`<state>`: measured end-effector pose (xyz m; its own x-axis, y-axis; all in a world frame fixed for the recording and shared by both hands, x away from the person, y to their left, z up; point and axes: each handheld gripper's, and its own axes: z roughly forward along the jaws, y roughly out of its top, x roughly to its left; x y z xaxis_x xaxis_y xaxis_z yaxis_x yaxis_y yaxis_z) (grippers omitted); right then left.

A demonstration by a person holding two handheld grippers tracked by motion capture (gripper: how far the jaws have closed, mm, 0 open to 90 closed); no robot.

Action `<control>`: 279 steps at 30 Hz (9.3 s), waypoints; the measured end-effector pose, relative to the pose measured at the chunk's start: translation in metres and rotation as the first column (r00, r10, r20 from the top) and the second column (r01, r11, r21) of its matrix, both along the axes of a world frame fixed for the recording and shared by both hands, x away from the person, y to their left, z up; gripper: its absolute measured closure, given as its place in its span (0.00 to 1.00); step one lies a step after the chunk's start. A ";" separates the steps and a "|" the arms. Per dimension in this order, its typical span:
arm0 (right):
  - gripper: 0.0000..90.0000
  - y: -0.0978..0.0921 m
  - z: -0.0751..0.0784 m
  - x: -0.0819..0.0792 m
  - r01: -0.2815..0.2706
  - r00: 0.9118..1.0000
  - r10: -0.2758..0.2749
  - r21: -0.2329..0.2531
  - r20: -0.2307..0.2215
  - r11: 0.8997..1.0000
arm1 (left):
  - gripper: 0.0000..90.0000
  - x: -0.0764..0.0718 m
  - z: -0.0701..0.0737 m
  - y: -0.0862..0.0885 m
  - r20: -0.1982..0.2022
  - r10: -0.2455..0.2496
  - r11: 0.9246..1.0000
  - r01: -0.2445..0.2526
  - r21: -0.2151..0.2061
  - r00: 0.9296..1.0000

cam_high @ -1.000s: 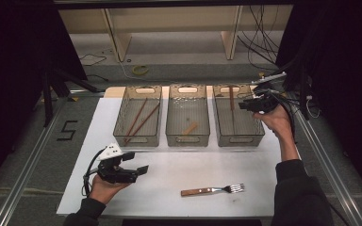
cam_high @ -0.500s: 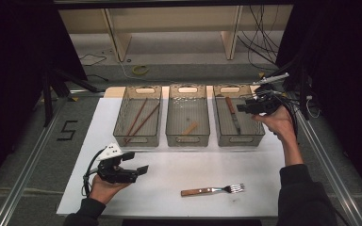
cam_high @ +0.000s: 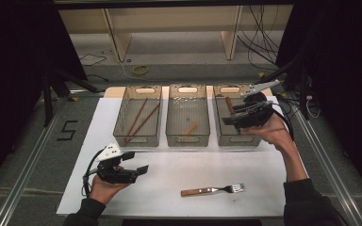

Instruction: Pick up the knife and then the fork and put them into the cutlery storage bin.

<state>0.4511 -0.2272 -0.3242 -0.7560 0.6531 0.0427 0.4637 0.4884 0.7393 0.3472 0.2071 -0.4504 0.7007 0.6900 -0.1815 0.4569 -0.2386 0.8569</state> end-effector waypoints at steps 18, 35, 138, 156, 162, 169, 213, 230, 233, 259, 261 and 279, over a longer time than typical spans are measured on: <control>0.35 0.046 -0.035 -0.042 -0.208 0.977 0.206 -0.054 -0.047 0.977 | 0.18 -0.003 0.002 0.002 0.022 0.002 0.999 -0.001 -0.045 1.000; 0.34 0.076 -0.068 -0.065 -0.331 0.941 0.315 -0.139 -0.123 0.934 | 0.18 -0.006 0.002 0.001 0.031 -0.005 0.998 0.007 -0.065 1.000; 0.87 0.088 -0.128 -0.098 -0.529 0.846 0.430 -0.387 -0.315 0.755 | 0.18 -0.008 0.002 0.003 0.034 -0.003 0.998 0.006 -0.066 0.999; 0.87 0.055 -0.097 -0.076 -0.305 0.950 0.278 -0.249 -0.140 0.919 | 0.18 -0.008 0.001 0.004 0.034 0.001 0.997 0.002 -0.076 0.999; 0.87 0.046 -0.089 -0.070 -0.242 0.969 0.223 -0.207 -0.109 0.948 | 0.18 -0.008 0.001 0.004 0.035 0.002 0.997 0.001 -0.077 0.999; 0.87 0.032 -0.078 -0.060 -0.159 0.987 0.151 -0.154 -0.062 0.975 | 0.18 -0.008 0.001 0.004 0.036 0.005 0.997 -0.002 -0.081 0.999; 0.87 -0.032 -0.021 0.063 0.273 0.961 -0.277 -0.092 -0.023 0.957 | 0.18 -0.008 0.000 0.006 0.036 0.015 0.996 -0.012 -0.087 0.999; 0.86 -0.037 -0.034 0.086 0.340 0.938 -0.346 -0.119 -0.033 0.933 | 0.18 -0.008 0.000 0.006 0.033 0.012 0.996 -0.009 -0.086 0.999; 0.86 -0.035 -0.037 0.089 0.342 0.937 -0.348 -0.125 -0.029 0.931 | 0.18 -0.008 0.000 0.006 0.033 0.012 0.996 -0.010 -0.085 0.999; 0.86 -0.025 -0.065 0.100 0.365 0.924 -0.378 -0.160 -0.055 0.917 | 0.18 -0.009 0.001 0.008 0.035 0.017 0.996 -0.014 -0.087 0.999; 0.86 -0.026 -0.066 0.101 0.371 0.922 -0.383 -0.162 -0.055 0.915 | 0.17 -0.009 0.001 0.008 0.037 0.016 0.996 -0.013 -0.085 0.999; 0.61 -0.025 -0.063 0.096 0.384 0.919 -0.393 -0.132 -0.046 0.914 | 0.18 -0.009 0.001 0.008 0.036 0.019 0.996 -0.016 -0.086 0.999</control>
